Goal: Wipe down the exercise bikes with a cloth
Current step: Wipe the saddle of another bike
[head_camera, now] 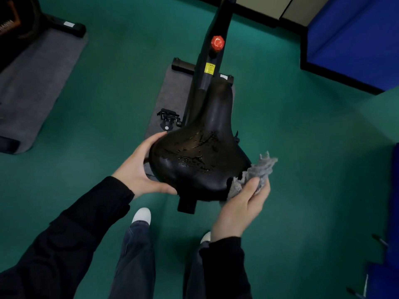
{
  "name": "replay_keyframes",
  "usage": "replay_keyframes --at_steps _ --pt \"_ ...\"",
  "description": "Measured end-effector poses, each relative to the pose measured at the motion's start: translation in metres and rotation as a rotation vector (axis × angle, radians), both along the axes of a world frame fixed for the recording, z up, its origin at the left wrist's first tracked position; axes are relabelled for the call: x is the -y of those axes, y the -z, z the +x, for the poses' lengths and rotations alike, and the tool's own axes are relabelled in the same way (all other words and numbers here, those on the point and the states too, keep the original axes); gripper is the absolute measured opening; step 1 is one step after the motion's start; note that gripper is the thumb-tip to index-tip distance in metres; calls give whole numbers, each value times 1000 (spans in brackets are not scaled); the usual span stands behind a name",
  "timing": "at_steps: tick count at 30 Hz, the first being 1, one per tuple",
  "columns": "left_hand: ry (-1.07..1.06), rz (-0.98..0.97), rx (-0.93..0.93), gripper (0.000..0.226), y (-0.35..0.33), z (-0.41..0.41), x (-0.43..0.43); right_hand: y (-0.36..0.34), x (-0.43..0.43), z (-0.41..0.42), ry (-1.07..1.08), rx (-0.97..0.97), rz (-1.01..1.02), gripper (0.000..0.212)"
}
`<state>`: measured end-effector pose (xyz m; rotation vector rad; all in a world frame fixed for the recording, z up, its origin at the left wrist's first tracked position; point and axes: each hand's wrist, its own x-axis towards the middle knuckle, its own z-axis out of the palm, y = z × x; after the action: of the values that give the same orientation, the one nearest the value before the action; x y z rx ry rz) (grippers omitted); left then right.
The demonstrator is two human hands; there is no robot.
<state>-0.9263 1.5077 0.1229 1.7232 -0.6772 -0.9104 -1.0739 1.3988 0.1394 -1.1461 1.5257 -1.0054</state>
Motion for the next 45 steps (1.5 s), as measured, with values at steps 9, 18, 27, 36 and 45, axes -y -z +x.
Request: replay_keyframes --at_steps 9,18,27,36,45 --pt "-138 57 12 125 6 -11 -6 -13 -14 -4 -876 -511 -807 34" --pt "-271 -1 -62 109 13 -26 -10 -39 60 31 -1275 -479 -946 26" --pt "-258 29 -53 113 16 -26 -10 -42 89 51 -1439 -468 -1000 28" --pt "-250 3 -67 111 15 -27 -10 -41 69 45 -1510 -297 -855 22" --pt "-271 -8 -48 110 18 -29 -9 -42 80 11 -1325 -340 -828 22"
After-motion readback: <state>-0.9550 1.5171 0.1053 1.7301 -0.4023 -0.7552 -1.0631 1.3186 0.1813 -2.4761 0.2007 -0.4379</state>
